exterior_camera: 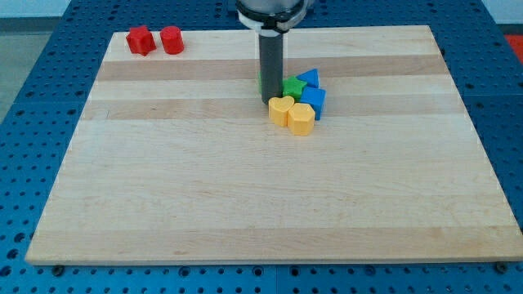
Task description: Slide the green circle towards the red circle
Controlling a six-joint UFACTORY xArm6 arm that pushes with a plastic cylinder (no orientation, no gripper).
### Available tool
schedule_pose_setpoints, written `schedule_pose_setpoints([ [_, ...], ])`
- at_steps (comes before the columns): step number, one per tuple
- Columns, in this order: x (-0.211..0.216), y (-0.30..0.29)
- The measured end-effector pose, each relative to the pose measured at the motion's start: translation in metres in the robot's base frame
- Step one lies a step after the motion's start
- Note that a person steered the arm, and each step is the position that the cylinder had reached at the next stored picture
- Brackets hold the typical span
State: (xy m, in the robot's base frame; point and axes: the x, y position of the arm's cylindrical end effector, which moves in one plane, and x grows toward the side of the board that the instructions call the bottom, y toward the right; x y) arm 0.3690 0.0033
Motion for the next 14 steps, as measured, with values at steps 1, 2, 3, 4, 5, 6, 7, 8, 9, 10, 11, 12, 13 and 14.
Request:
schedule_pose_setpoints([
  [1,-0.013,0.001],
  [2,-0.028,0.001],
  [3,-0.046,0.001],
  [4,-0.062,0.001],
  [5,-0.075,0.001],
  [6,-0.091,0.0],
  [7,-0.108,0.0],
  [8,-0.122,-0.011],
  [9,-0.13,-0.024],
  [10,-0.138,-0.033],
  [11,-0.14,-0.033],
  [12,-0.14,-0.038],
  [13,-0.14,-0.048],
  [14,-0.14,-0.058],
])
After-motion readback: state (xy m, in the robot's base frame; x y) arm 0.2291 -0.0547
